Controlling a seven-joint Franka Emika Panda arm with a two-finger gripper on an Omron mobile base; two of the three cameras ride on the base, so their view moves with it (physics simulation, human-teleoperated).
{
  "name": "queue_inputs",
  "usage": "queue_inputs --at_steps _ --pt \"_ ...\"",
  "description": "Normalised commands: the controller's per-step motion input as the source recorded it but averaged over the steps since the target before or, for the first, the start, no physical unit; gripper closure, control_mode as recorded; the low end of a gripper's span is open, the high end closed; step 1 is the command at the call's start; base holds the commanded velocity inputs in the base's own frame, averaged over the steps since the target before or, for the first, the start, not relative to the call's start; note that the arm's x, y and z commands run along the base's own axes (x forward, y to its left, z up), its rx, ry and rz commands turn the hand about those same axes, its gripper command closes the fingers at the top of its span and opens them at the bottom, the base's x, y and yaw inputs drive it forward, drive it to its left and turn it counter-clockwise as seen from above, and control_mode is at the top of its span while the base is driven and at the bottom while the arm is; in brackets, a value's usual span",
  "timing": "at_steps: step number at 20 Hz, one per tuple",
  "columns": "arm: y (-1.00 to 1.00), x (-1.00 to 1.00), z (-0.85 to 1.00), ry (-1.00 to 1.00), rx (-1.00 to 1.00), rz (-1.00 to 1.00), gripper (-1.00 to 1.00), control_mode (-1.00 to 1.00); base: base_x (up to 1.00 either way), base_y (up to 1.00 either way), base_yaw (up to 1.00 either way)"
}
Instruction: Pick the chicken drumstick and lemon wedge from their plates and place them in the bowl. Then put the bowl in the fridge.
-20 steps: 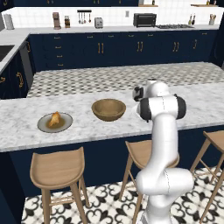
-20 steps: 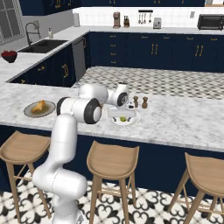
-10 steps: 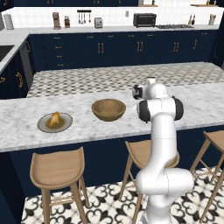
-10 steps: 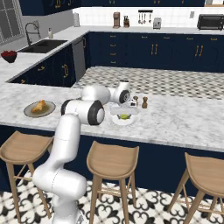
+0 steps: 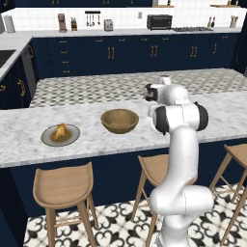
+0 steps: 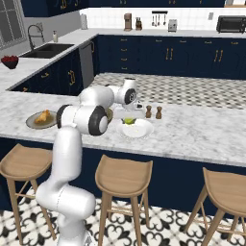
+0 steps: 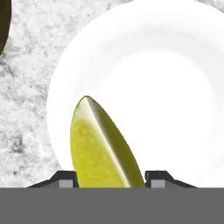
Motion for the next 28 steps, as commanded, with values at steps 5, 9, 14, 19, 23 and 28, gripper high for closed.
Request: queue_inputs --at_steps 5,9,14,19,23,28 --pt "0.92 -0.25 0.93 -0.04 0.00 0.02 1.00 -1.00 0.00 0.00 0.00" --pt "1.00 0.00 0.11 -0.19 0.00 0.00 1.00 -1.00 0.00 0.00 0.00" --pt "0.91 0.28 -0.20 -0.11 0.00 0.00 1.00 -1.00 0.00 0.00 0.00" --pt "0.54 0.43 -0.35 -0.02 0.00 0.00 1.00 -1.00 0.00 0.00 0.00" --pt "0.33 0.65 -0.22 -0.08 -0.01 0.00 -1.00 -1.00 0.00 0.00 0.00" --pt "0.00 0.10 -0.01 0.00 0.00 -0.01 -1.00 -1.00 0.00 0.00 0.00"
